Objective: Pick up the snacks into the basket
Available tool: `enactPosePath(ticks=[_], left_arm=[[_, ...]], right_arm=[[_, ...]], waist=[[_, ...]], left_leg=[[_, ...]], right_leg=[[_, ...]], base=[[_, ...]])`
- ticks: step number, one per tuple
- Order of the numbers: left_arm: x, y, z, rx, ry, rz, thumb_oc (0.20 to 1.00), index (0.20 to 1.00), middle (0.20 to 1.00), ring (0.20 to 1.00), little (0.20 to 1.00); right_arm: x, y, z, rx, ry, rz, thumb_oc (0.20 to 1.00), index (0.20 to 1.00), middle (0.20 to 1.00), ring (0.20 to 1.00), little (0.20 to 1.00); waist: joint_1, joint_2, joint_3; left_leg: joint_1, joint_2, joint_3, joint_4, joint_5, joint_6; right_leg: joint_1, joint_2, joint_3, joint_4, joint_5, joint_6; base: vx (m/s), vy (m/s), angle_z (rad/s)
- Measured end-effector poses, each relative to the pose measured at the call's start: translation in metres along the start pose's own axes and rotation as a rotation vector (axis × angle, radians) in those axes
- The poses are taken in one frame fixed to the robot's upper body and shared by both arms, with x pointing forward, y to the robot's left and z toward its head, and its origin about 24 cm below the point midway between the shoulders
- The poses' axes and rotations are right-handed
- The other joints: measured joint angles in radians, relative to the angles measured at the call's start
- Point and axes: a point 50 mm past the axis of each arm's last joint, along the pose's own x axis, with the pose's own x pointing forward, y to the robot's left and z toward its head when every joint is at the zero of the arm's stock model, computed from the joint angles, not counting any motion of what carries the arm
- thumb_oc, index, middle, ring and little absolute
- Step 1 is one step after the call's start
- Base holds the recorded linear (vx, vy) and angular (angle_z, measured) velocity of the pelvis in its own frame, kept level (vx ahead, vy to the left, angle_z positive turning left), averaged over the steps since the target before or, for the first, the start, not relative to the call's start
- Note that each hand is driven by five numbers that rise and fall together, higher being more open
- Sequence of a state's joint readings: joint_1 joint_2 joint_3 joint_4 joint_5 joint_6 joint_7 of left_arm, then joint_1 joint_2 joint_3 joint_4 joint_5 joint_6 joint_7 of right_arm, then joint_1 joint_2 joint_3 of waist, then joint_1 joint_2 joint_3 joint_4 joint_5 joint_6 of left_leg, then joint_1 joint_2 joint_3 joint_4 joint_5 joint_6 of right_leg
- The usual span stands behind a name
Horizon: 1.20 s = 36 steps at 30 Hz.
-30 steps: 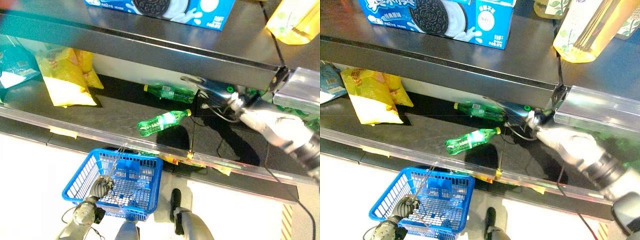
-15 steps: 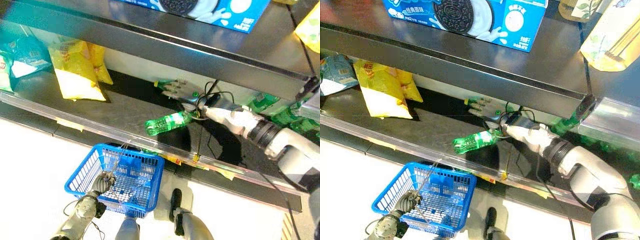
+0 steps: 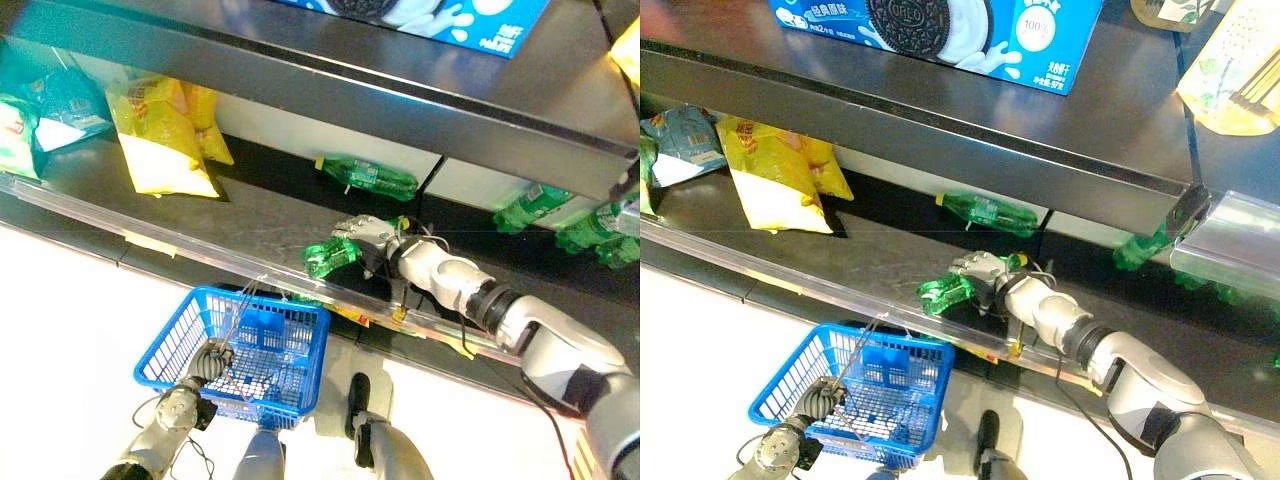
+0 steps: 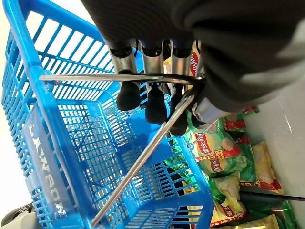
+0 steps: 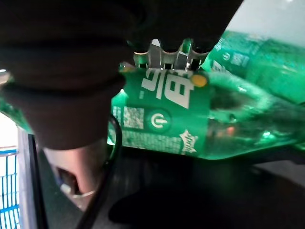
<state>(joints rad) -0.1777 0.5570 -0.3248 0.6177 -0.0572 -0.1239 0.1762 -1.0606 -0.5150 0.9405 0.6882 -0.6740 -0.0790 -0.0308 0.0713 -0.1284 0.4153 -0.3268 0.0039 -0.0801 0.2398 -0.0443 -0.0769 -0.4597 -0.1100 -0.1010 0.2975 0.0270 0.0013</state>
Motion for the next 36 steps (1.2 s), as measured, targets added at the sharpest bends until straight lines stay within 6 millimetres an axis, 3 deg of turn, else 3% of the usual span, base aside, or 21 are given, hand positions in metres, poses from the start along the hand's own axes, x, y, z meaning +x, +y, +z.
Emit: enactPosePath(ticks=[8, 9, 10, 11, 13, 20, 33, 36], left_arm=[[0.0, -0.001, 0.0, 0.001, -0.002, -0.003, 0.2, 0.2, 0.2, 0.2, 0.2], [0.0, -0.002, 0.0, 0.0, -0.002, -0.005, 0.2, 0.2, 0.2, 0.2, 0.2], [0.0, -0.002, 0.001, -0.003, -0.002, -0.006, 0.2, 0.2, 0.2, 0.2, 0.2], [0.0, -0.003, 0.001, -0.005, -0.003, -0.008, 0.2, 0.2, 0.2, 0.2, 0.2], [0.0, -0.004, 0.001, -0.005, -0.004, -0.013, 0.2, 0.2, 0.2, 0.2, 0.2], [0.001, -0.007, 0.006, -0.018, -0.02, -0.033, 0.2, 0.2, 0.2, 0.2, 0.2], [0.001, -0.008, 0.007, -0.045, -0.018, -0.056, 0.2, 0.2, 0.2, 0.2, 0.2], [0.002, -0.008, 0.007, -0.05, -0.02, -0.064, 0.2, 0.2, 0.2, 0.2, 0.2]], right_arm=[[-0.001, 0.01, 0.002, 0.019, 0.009, 0.027, 1.0, 1.0, 1.0, 1.0, 1.0], [-0.001, 0.01, 0.002, 0.022, 0.013, 0.026, 0.771, 0.771, 0.771, 0.771, 0.771], [0.0, 0.01, 0.003, 0.027, 0.015, 0.025, 0.771, 0.771, 0.771, 0.771, 0.771], [0.001, 0.01, 0.003, 0.055, 0.025, 0.019, 0.304, 0.304, 0.304, 0.304, 0.304], [0.002, 0.008, 0.003, 0.073, 0.03, 0.007, 0.2, 0.2, 0.2, 0.2, 0.2], [0.005, -0.003, -0.006, 0.1, 0.078, -0.041, 0.2, 0.2, 0.2, 0.2, 0.2], [0.0, 0.001, -0.016, 0.108, 0.109, -0.002, 0.2, 0.2, 0.2, 0.2, 0.2], [-0.009, 0.003, -0.019, 0.211, 0.107, -0.013, 0.2, 0.2, 0.2, 0.2, 0.2]], waist=[[0.0, 0.004, 0.003], [0.0, 0.007, 0.004], [-0.001, 0.01, 0.006], [-0.002, 0.011, 0.005], [0.0, 0.014, 0.005], [0.024, 0.034, 0.003], [0.032, 0.048, 0.003], [0.038, 0.049, 0.003]], left_leg=[[0.0, -0.001, -0.006, -0.001, 0.005, -0.003], [-0.001, -0.001, -0.007, -0.002, 0.006, -0.004], [-0.001, -0.001, -0.007, -0.002, 0.006, -0.005], [-0.001, -0.001, -0.008, -0.001, 0.006, -0.005], [-0.003, -0.002, -0.009, -0.001, 0.007, -0.006], [-0.018, -0.005, -0.042, -0.002, 0.018, -0.02], [-0.017, -0.026, -0.101, -0.001, 0.025, -0.027], [-0.017, -0.028, -0.097, 0.004, 0.025, -0.027]], right_leg=[[-0.007, -0.002, -0.001, 0.019, -0.007, -0.002], [-0.007, -0.002, -0.002, 0.021, -0.008, -0.001], [-0.008, -0.003, -0.002, 0.023, -0.009, -0.002], [-0.011, -0.004, -0.002, 0.031, -0.013, -0.002], [-0.016, -0.005, -0.003, 0.038, -0.017, -0.004], [-0.036, -0.016, -0.035, 0.085, -0.044, -0.017], [-0.036, -0.048, -0.073, 0.153, -0.098, -0.017], [-0.035, -0.05, -0.072, 0.152, -0.098, -0.017]], base=[[-0.01, -0.012, 0.01], [-0.04, -0.031, 0.03], [-0.03, -0.027, 0.02], [0.0, 0.0, 0.0], [-0.02, -0.012, 0.03], [-0.03, -0.028, 0.15], [-0.04, -0.006, 0.15], [-0.01, 0.055, 0.0]])
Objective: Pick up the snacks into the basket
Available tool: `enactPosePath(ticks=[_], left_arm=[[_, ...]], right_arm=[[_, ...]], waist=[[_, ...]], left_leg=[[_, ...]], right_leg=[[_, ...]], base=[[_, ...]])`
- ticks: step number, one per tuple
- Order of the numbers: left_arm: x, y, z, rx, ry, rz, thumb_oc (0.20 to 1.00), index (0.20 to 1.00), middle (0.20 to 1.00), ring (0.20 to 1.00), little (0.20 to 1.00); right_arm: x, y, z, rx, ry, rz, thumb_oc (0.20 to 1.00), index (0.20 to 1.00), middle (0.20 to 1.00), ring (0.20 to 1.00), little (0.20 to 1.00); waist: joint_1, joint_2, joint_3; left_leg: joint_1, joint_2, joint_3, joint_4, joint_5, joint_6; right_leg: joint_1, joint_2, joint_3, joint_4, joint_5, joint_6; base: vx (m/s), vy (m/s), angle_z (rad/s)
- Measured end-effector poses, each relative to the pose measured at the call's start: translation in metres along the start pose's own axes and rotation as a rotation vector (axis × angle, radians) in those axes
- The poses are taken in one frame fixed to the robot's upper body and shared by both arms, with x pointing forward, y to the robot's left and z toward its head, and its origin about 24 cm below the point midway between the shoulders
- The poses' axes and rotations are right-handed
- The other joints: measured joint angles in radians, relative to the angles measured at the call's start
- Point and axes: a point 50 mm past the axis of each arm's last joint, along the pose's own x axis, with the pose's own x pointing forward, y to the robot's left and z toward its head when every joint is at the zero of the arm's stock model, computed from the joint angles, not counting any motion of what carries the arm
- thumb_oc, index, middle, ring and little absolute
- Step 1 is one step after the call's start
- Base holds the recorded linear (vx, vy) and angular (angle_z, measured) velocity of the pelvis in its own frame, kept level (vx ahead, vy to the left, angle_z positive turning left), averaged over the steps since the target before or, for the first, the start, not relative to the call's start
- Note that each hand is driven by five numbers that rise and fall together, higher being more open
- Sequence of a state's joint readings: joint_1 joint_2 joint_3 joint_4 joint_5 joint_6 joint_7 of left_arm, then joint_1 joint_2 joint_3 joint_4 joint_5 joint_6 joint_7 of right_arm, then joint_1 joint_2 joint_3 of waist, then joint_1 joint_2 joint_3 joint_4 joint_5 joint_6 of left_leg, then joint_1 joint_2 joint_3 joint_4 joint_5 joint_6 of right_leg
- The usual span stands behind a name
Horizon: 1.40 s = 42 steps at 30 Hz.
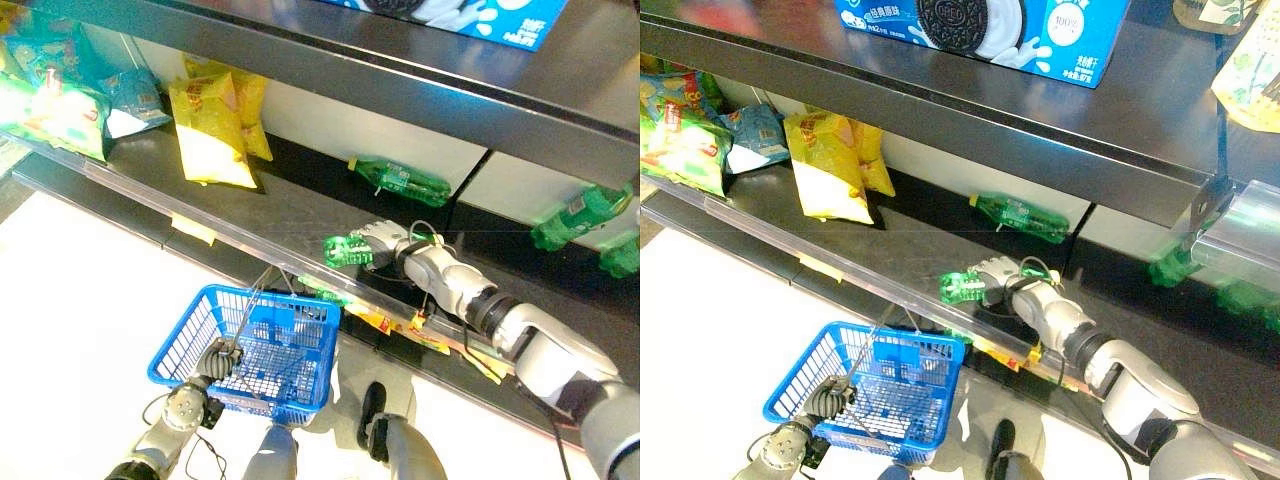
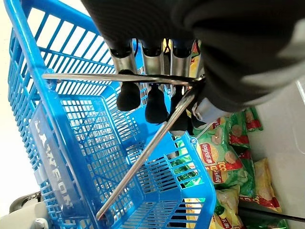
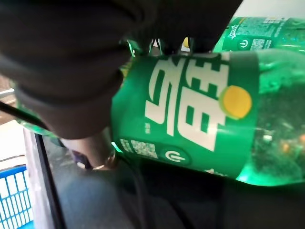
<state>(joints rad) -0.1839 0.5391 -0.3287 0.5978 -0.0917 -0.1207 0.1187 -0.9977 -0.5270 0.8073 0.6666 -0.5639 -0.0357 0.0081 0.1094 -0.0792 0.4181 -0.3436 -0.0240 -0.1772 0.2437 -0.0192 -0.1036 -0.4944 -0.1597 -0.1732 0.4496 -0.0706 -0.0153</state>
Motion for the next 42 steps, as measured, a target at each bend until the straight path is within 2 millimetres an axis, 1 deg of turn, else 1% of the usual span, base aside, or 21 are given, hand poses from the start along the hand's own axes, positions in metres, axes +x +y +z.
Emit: enactPosePath(ticks=[4, 5, 6, 10, 11, 14, 15, 16, 18, 22, 25, 28, 31, 32, 34, 35, 36, 37, 38, 39, 42], left_arm=[[-0.002, 0.001, -0.003, -0.033, 0.015, 0.012, 0.2, 0.2, 0.2, 0.2, 0.2], [-0.002, 0.001, -0.004, -0.035, 0.022, 0.012, 0.2, 0.2, 0.2, 0.2, 0.2], [-0.004, 0.003, -0.007, -0.042, 0.036, 0.017, 0.2, 0.2, 0.2, 0.2, 0.2], [-0.008, 0.007, -0.009, -0.052, 0.036, 0.023, 0.2, 0.2, 0.2, 0.2, 0.2], [-0.01, 0.009, -0.012, -0.057, 0.041, 0.028, 0.2, 0.2, 0.2, 0.2, 0.2], [-0.015, 0.012, -0.016, -0.069, 0.049, 0.043, 0.2, 0.2, 0.2, 0.2, 0.2], [-0.015, 0.013, -0.018, -0.067, 0.057, 0.044, 0.2, 0.2, 0.2, 0.2, 0.2], [-0.016, 0.013, -0.014, -0.064, 0.045, 0.04, 0.2, 0.2, 0.2, 0.2, 0.2], [-0.017, 0.015, -0.016, -0.04, 0.048, 0.043, 0.2, 0.2, 0.2, 0.2, 0.2], [-0.019, 0.018, -0.019, -0.038, 0.058, 0.055, 0.2, 0.2, 0.2, 0.2, 0.2], [-0.02, 0.017, -0.02, -0.035, 0.062, 0.053, 0.2, 0.2, 0.2, 0.2, 0.2], [-0.021, 0.015, -0.022, -0.036, 0.07, 0.051, 0.2, 0.2, 0.2, 0.2, 0.2], [-0.021, 0.015, -0.024, -0.024, 0.079, 0.06, 0.2, 0.2, 0.2, 0.2, 0.2], [-0.021, 0.015, -0.024, -0.022, 0.078, 0.06, 0.2, 0.2, 0.2, 0.2, 0.2], [-0.02, 0.015, -0.02, -0.021, 0.061, 0.059, 0.2, 0.2, 0.2, 0.2, 0.2], [-0.021, 0.014, -0.018, -0.021, 0.05, 0.059, 0.2, 0.2, 0.2, 0.2, 0.2], [-0.021, 0.014, -0.017, -0.023, 0.046, 0.06, 0.2, 0.2, 0.2, 0.2, 0.2], [-0.02, 0.014, -0.013, -0.025, 0.029, 0.06, 0.2, 0.2, 0.2, 0.2, 0.2], [-0.02, 0.014, -0.01, -0.026, 0.018, 0.061, 0.2, 0.2, 0.2, 0.2, 0.2], [-0.02, 0.013, -0.005, -0.029, -0.004, 0.06, 0.2, 0.2, 0.2, 0.2, 0.2], [-0.021, 0.014, -0.003, -0.027, -0.012, 0.06, 0.2, 0.2, 0.2, 0.2, 0.2]], right_arm=[[-0.022, 0.018, -0.006, 0.264, -0.001, -0.009, 0.2, 0.2, 0.2, 0.2, 0.2], [-0.025, 0.021, -0.006, 0.291, -0.006, 0.001, 0.2, 0.2, 0.2, 0.2, 0.2], [-0.034, 0.023, -0.005, 0.326, -0.033, 0.006, 0.2, 0.2, 0.2, 0.2, 0.2], [-0.06, 0.007, -0.012, 0.434, -0.082, -0.06, 0.2, 0.2, 0.2, 0.2, 0.2], [-0.068, -0.002, -0.012, 0.478, -0.114, -0.09, 0.2, 0.2, 0.2, 0.2, 0.2], [-0.084, -0.015, -0.008, 0.585, -0.18, -0.153, 0.2, 0.2, 0.2, 0.2, 0.2], [-0.088, -0.018, -0.005, 0.608, -0.212, -0.15, 0.2, 0.2, 0.2, 0.2, 0.2], [-0.1, -0.021, -0.003, 0.609, -0.24, -0.15, 0.2, 0.2, 0.2, 0.2, 0.2], [-0.108, -0.019, 0.002, 0.615, -0.282, -0.12, 0.2, 0.2, 0.2, 0.2, 0.2], [-0.119, -0.013, 0.014, 0.621, -0.337, -0.073, 0.2, 0.2, 0.2, 0.2, 0.2], [-0.125, -0.015, 0.02, 0.602, -0.374, -0.06, 0.2, 0.2, 0.2, 0.2, 0.2], [-0.125, -0.008, 0.025, 0.663, -0.399, -0.024, 0.2, 0.2, 0.2, 0.2, 0.2], [-0.12, 0.016, 0.034, 0.846, -0.399, 0.016, 0.2, 0.2, 0.2, 0.2, 0.2], [-0.113, 0.036, 0.038, 0.932, -0.371, 0.052, 0.2, 0.2, 0.2, 0.2, 0.2], [-0.109, 0.056, 0.039, 0.951, -0.317, 0.122, 0.2, 0.2, 0.2, 0.2, 0.2], [-0.104, 0.077, 0.041, 0.983, -0.259, 0.171, 0.2, 0.2, 0.2, 0.2, 0.2], [-0.1, 0.09, 0.042, 1.015, -0.22, 0.188, 0.2, 0.2, 0.2, 0.2, 0.2], [-0.093, 0.112, 0.045, 1.034, -0.131, 0.232, 0.2, 0.2, 0.2, 0.2, 0.2], [-0.09, 0.121, 0.046, 1.03, -0.095, 0.251, 0.2, 0.2, 0.2, 0.2, 0.2], [-0.087, 0.137, 0.05, 1.014, -0.041, 0.297, 0.2, 0.2, 0.2, 0.2, 0.2], [-0.076, 0.151, 0.064, 0.946, -0.005, 0.355, 0.2, 0.2, 0.2, 0.2, 0.2]], waist=[[0.001, -0.001, 0.0], [-0.008, -0.001, 0.0], [-0.002, -0.002, 0.0], [-0.027, -0.006, -0.001], [-0.025, -0.014, -0.003], [-0.044, -0.033, -0.008], [-0.066, -0.044, -0.014], [-0.066, -0.046, -0.014], [-0.076, -0.057, -0.017], [-0.097, -0.084, -0.034], [-0.106, -0.093, -0.04], [-0.118, -0.096, -0.043], [-0.12, -0.111, -0.053], [-0.121, -0.118, -0.059], [-0.117, -0.119, -0.059], [-0.114, -0.119, -0.059], [-0.113, -0.118, -0.059], [-0.108, -0.116, -0.059], [-0.104, -0.116, -0.059], [-0.092, -0.111, -0.057], [-0.086, -0.103, -0.053]], left_leg=[[0.019, 0.002, 0.019, 0.001, -0.004, 0.007], [0.026, 0.001, 0.022, 0.0, -0.005, 0.008], [0.043, 0.004, 0.032, -0.006, -0.008, 0.013], [0.066, 0.001, 0.053, -0.01, -0.014, 0.023], [0.071, 0.005, 0.067, -0.01, -0.015, 0.025], [0.073, 0.009, 0.086, -0.01, -0.018, 0.029], [0.076, 0.01, 0.095, -0.007, -0.02, 0.03], [0.075, 0.01, 0.094, -0.009, -0.02, 0.03], [0.093, 0.014, 0.102, -0.012, -0.023, 0.033], [0.109, 0.021, 0.121, -0.02, -0.03, 0.038], [0.113, 0.022, 0.126, -0.021, -0.029, 0.037], [0.136, 0.022, 0.129, -0.026, -0.032, 0.042], [0.141, 0.024, 0.144, -0.028, -0.036, 0.044], [0.142, 0.024, 0.147, -0.027, -0.037, 0.045], [0.138, 0.023, 0.148, -0.026, -0.037, 0.046], [0.14, 0.024, 0.148, -0.026, -0.038, 0.047], [0.142, 0.024, 0.147, -0.026, -0.038, 0.047], [0.141, 0.025, 0.147, -0.026, -0.038, 0.048], [0.14, 0.025, 0.146, -0.026, -0.038, 0.048], [0.14, 0.026, 0.146, -0.026, -0.038, 0.048], [0.139, 0.027, 0.143, -0.025, -0.038, 0.048]], right_leg=[[0.018, 0.007, 0.014, -0.02, 0.013, 0.003], [0.026, 0.01, 0.019, -0.024, 0.015, 0.004], [0.043, 0.013, 0.026, -0.036, 0.019, 0.008], [0.065, 0.019, 0.044, -0.06, 0.028, 0.017], [0.066, 0.023, 0.058, -0.067, 0.031, 0.025], [0.065, 0.027, 0.072, -0.079, 0.04, 0.029], [0.068, 0.033, 0.084, -0.089, 0.049, 0.031], [0.071, 0.033, 0.083, -0.097, 0.053, 0.032], [0.09, 0.037, 0.086, -0.11, 0.058, 0.034], [0.109, 0.047, 0.1, -0.144, 0.071, 0.037], [0.117, 0.053, 0.108, -0.16, 0.084, 0.039], [0.144, 0.054, 0.109, -0.177, 0.088, 0.041], [0.145, 0.054, 0.116, -0.187, 0.091, 0.045], [0.146, 0.055, 0.12, -0.191, 0.092, 0.046], [0.146, 0.053, 0.121, -0.193, 0.095, 0.05], [0.15, 0.053, 0.121, -0.197, 0.097, 0.051], [0.154, 0.053, 0.12, -0.2, 0.097, 0.051], [0.154, 0.053, 0.119, -0.202, 0.098, 0.051], [0.153, 0.054, 0.119, -0.204, 0.101, 0.049], [0.154, 0.054, 0.12, -0.205, 0.101, 0.049], [0.154, 0.054, 0.117, -0.204, 0.101, 0.049]], base=[[0.01, 0.065, -0.11], [0.01, 0.069, -0.21], [0.0, 0.064, -0.18], [0.01, 0.081, -0.17], [0.01, 0.07, -0.21], [0.02, 0.054, -0.23], [0.03, 0.035, -0.16], [0.02, 0.041, -0.14], [0.03, 0.037, -0.1], [0.04, 0.042, -0.13], [0.03, 0.029, -0.12], [0.02, 0.033, -0.03], [0.01, 0.026, -0.11], [0.01, 0.009, -0.05], [0.01, 0.006, -0.02], [0.0, 0.0, 0.0], [0.0, 0.0, 0.0], [0.0, 0.0, 0.0], [0.0, 0.0, 0.0], [0.0, 0.0, 0.0], [0.01, -0.003, 0.01]])
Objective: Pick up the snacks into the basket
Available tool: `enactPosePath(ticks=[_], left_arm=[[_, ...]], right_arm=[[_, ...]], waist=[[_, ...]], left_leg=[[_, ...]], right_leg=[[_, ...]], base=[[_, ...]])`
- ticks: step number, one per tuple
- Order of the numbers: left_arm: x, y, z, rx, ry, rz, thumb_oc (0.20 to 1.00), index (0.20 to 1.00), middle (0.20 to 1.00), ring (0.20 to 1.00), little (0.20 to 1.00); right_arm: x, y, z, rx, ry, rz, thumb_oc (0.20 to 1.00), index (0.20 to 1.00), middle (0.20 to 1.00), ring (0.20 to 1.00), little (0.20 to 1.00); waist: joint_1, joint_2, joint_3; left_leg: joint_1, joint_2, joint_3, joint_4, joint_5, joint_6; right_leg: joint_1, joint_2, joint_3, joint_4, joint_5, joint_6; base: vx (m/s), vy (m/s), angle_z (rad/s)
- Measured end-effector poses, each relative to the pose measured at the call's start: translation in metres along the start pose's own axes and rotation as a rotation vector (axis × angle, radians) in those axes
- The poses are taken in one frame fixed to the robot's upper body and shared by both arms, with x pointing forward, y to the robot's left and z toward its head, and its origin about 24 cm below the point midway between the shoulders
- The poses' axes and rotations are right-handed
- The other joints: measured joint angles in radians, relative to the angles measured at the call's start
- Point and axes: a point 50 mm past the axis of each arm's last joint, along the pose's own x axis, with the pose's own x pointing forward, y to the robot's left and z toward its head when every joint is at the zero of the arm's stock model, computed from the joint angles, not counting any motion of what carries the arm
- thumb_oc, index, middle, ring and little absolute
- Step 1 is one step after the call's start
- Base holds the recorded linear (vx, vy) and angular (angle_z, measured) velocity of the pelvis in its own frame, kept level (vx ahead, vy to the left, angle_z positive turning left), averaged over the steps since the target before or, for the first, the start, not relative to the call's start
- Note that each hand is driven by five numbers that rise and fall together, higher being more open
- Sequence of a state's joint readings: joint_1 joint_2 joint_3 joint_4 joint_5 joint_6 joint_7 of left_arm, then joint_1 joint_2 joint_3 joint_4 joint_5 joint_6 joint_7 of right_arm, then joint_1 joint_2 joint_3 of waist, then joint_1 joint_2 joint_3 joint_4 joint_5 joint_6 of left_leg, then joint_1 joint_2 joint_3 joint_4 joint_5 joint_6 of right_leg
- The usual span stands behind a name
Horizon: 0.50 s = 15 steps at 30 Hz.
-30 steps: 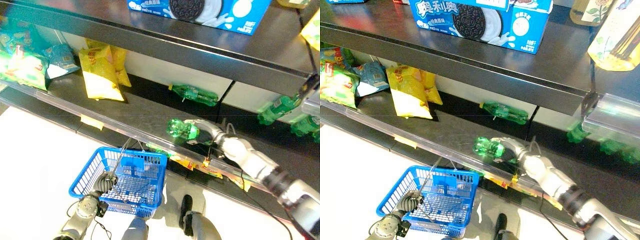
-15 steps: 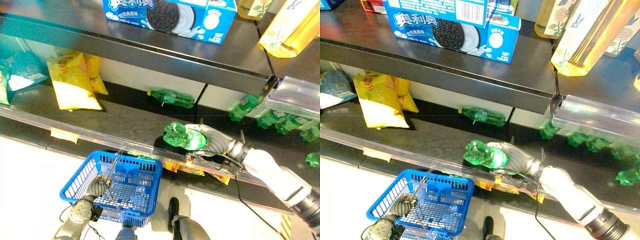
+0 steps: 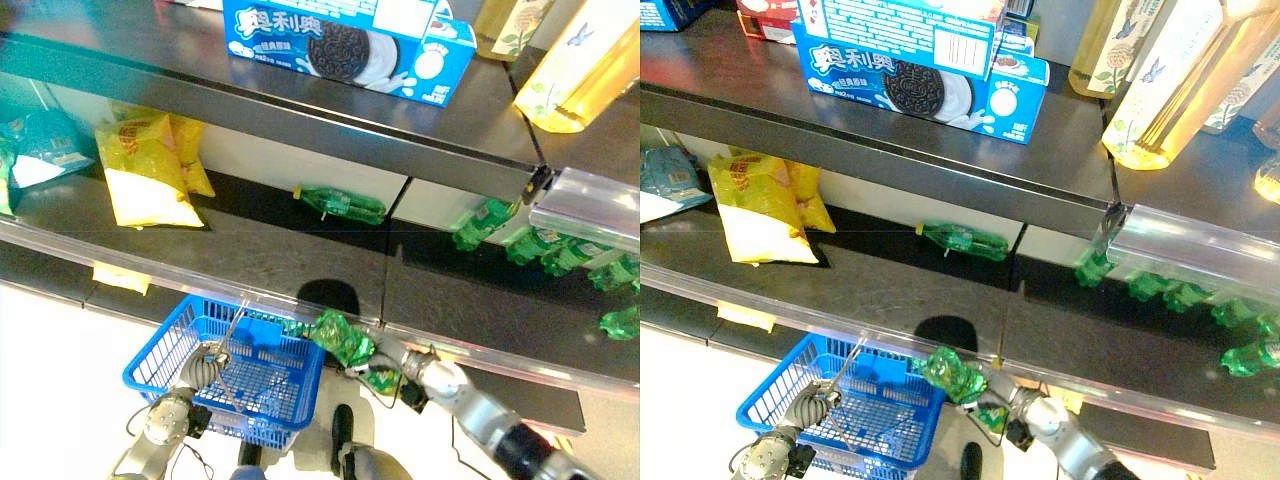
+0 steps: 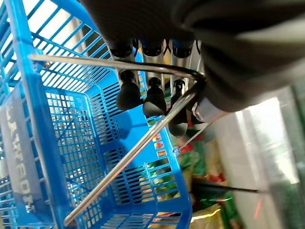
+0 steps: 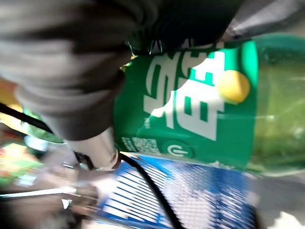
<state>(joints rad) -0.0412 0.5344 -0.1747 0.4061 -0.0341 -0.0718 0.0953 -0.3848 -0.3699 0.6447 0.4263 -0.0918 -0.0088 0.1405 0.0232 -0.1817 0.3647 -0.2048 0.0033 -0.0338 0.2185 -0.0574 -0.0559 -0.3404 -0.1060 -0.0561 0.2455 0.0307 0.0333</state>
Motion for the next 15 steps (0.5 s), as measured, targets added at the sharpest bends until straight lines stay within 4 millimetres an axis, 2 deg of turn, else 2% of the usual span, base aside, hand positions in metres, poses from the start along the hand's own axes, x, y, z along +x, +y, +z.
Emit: enactPosePath(ticks=[5, 8, 9, 15], left_arm=[[-0.001, -0.003, 0.011, -0.015, -0.037, -0.015, 0.2, 0.2, 0.2, 0.2, 0.2], [-0.003, -0.004, 0.015, -0.03, -0.054, -0.035, 0.2, 0.2, 0.2, 0.2, 0.2], [-0.003, -0.005, 0.018, -0.029, -0.063, -0.047, 0.2, 0.2, 0.2, 0.2, 0.2], [-0.005, -0.01, 0.022, -0.036, -0.072, -0.094, 0.2, 0.2, 0.2, 0.2, 0.2]], right_arm=[[0.022, 0.011, 0.012, -0.055, 0.008, -0.006, 0.2, 0.2, 0.2, 0.2, 0.2], [0.032, 0.014, 0.008, -0.083, 0.072, -0.007, 0.2, 0.2, 0.2, 0.2, 0.2], [0.034, 0.016, 0.008, -0.092, 0.083, -0.003, 0.2, 0.2, 0.2, 0.2, 0.2], [0.041, 0.018, 0.014, -0.169, 0.1, -0.003, 0.2, 0.2, 0.2, 0.2, 0.2]], waist=[[0.024, 0.027, 0.014], [0.029, 0.047, 0.014], [0.043, 0.052, 0.017], [0.055, 0.053, 0.017]], left_leg=[[-0.004, 0.0, -0.018, 0.005, 0.0, -0.001], [-0.016, -0.003, -0.038, 0.013, 0.001, -0.002], [-0.018, -0.003, -0.044, 0.013, 0.001, -0.003], [-0.02, -0.008, -0.063, 0.015, 0.003, -0.005]], right_leg=[[0.005, -0.002, -0.015, 0.006, -0.003, -0.005], [0.003, -0.007, -0.034, 0.012, -0.008, -0.008], [0.003, -0.008, -0.038, 0.015, -0.008, -0.01], [-0.002, -0.017, -0.052, 0.043, -0.024, -0.015]], base=[[0.01, -0.023, 0.1], [0.0, -0.025, 0.19], [0.0, -0.025, 0.14], [0.0, -0.025, 0.1]])
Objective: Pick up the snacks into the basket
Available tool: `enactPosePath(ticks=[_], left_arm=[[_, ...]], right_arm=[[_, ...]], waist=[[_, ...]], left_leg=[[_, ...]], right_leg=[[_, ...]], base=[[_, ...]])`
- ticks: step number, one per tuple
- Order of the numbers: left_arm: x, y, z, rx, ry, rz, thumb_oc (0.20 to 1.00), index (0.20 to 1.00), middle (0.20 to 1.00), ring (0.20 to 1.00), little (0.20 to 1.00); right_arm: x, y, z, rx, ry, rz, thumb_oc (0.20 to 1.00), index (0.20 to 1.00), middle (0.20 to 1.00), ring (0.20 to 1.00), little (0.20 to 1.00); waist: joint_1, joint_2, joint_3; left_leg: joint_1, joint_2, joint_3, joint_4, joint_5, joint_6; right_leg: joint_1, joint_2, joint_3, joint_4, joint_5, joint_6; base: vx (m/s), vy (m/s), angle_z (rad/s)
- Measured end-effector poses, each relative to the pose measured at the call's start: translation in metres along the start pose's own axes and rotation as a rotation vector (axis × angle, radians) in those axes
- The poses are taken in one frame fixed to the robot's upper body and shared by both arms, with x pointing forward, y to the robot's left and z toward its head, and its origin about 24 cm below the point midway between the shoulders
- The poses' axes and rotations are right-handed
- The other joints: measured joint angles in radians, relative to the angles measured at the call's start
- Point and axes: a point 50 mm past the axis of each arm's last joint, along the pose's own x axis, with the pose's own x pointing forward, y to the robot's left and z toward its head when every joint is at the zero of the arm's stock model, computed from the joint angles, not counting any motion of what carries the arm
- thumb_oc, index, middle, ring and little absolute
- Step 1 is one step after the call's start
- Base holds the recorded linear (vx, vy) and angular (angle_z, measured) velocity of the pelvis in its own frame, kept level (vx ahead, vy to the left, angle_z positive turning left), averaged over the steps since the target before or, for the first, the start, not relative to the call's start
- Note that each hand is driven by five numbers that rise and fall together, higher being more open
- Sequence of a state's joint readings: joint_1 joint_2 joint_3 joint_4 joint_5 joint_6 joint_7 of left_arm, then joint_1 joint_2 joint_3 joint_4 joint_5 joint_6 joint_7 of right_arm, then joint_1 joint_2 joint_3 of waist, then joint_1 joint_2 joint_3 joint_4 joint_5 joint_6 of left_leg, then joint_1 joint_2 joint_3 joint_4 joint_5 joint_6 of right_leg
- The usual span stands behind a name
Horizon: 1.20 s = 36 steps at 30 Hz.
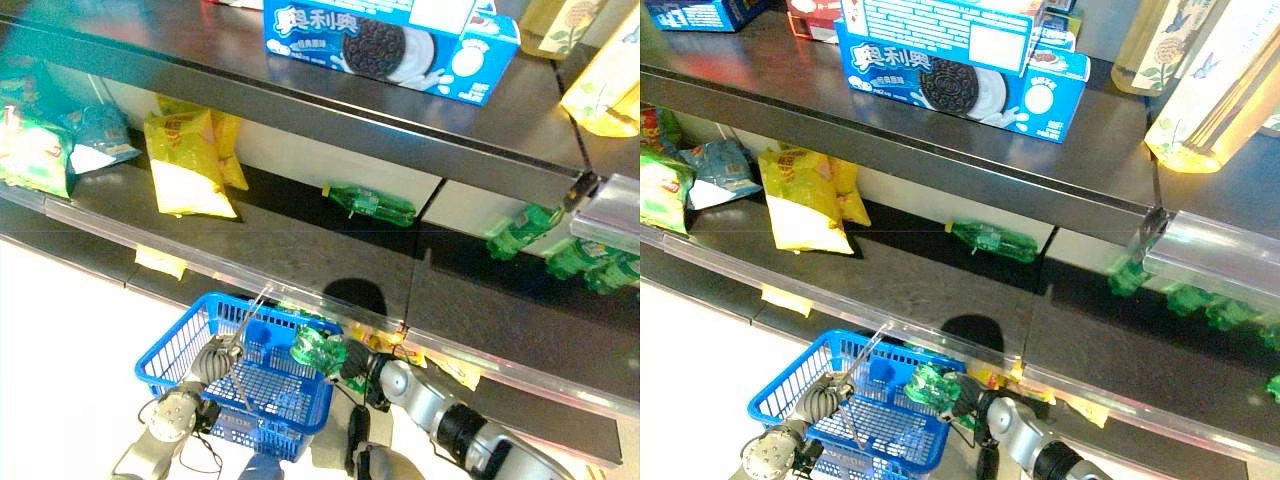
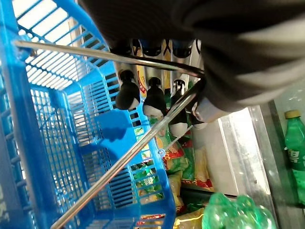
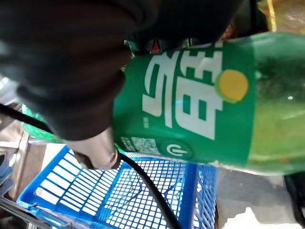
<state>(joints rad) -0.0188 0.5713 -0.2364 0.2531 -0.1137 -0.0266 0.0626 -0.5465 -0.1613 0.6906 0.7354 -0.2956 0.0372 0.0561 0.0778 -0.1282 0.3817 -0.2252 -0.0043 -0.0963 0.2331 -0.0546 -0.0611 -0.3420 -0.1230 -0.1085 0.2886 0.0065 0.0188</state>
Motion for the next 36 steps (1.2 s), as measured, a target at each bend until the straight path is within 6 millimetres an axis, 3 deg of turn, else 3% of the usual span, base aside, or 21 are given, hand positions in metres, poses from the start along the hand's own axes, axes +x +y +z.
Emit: enactPosePath(ticks=[5, 11, 20, 28, 29, 30, 31, 36], left_arm=[[0.003, -0.004, 0.012, 0.038, -0.035, -0.084, 0.2, 0.2, 0.2, 0.2, 0.2], [0.01, -0.02, 0.024, 0.1, -0.05, -0.231, 0.2, 0.2, 0.2, 0.2, 0.2], [0.019, -0.052, 0.051, 0.145, -0.125, -0.449, 0.2, 0.2, 0.2, 0.2, 0.2], [0.018, -0.057, 0.056, 0.128, -0.138, -0.488, 0.2, 0.2, 0.2, 0.2, 0.2], [0.018, -0.057, 0.056, 0.127, -0.138, -0.488, 0.2, 0.2, 0.2, 0.2, 0.2], [0.018, -0.057, 0.056, 0.127, -0.138, -0.487, 0.2, 0.2, 0.2, 0.2, 0.2], [0.018, -0.057, 0.056, 0.124, -0.138, -0.485, 0.2, 0.2, 0.2, 0.2, 0.2], [0.019, -0.053, 0.058, 0.117, -0.14, -0.45, 0.2, 0.2, 0.2, 0.2, 0.2]], right_arm=[[0.011, -0.015, 0.007, -0.155, 0.036, 0.007, 0.2, 0.2, 0.2, 0.2, 0.2], [0.019, -0.028, 0.017, -0.204, 0.053, -0.002, 0.2, 0.2, 0.2, 0.2, 0.2], [0.026, -0.011, 0.031, -0.231, 0.04, 0.041, 0.2, 0.2, 0.2, 0.2, 0.2], [0.028, -0.002, 0.042, -0.233, 0.005, 0.06, 0.2, 0.2, 0.2, 0.2, 0.2], [0.028, -0.002, 0.043, -0.237, 0.004, 0.061, 0.285, 0.285, 0.285, 0.285, 0.285], [0.028, -0.002, 0.043, -0.237, 0.004, 0.06, 0.285, 0.285, 0.285, 0.285, 0.285], [0.028, -0.003, 0.043, -0.237, 0.003, 0.058, 1.0, 1.0, 1.0, 1.0, 1.0], [0.027, -0.01, 0.044, -0.214, -0.019, 0.023, 1.0, 1.0, 1.0, 1.0, 1.0]], waist=[[0.016, 0.004, 0.001], [0.031, 0.006, 0.002], [0.048, 0.007, 0.002], [0.047, 0.007, 0.002], [0.048, 0.007, 0.002], [0.047, 0.007, 0.002], [0.046, 0.007, 0.002], [0.044, 0.007, 0.002]], left_leg=[[-0.032, -0.004, -0.019, 0.009, 0.004, -0.008], [-0.034, -0.01, -0.046, 0.01, 0.008, -0.013], [-0.066, -0.024, -0.087, 0.021, 0.016, -0.014], [-0.066, -0.029, -0.096, 0.023, 0.017, -0.015], [-0.066, -0.03, -0.096, 0.023, 0.017, -0.015], [-0.066, -0.031, -0.095, 0.023, 0.017, -0.015], [-0.067, -0.032, -0.094, 0.022, 0.017, -0.015], [-0.068, -0.033, -0.083, 0.024, 0.018, -0.014]], right_leg=[[-0.033, -0.004, -0.011, 0.029, -0.012, -0.006], [-0.034, -0.009, -0.016, 0.056, -0.032, -0.006], [-0.048, -0.023, -0.037, 0.069, -0.045, -0.001], [-0.047, -0.026, -0.04, 0.078, -0.049, 0.0], [-0.047, -0.027, -0.04, 0.079, -0.049, 0.0], [-0.048, -0.028, -0.039, 0.08, -0.049, 0.0], [-0.05, -0.03, -0.039, 0.082, -0.05, 0.001], [-0.057, -0.031, -0.032, 0.086, -0.05, 0.001]], base=[[-0.01, -0.021, 0.11], [-0.02, -0.021, 0.14], [-0.02, -0.022, 0.13], [0.0, 0.0, 0.03], [0.0, 0.0, 0.0], [0.0, 0.0, 0.0], [0.0, 0.0, 0.0], [-0.01, 0.017, -0.04]])
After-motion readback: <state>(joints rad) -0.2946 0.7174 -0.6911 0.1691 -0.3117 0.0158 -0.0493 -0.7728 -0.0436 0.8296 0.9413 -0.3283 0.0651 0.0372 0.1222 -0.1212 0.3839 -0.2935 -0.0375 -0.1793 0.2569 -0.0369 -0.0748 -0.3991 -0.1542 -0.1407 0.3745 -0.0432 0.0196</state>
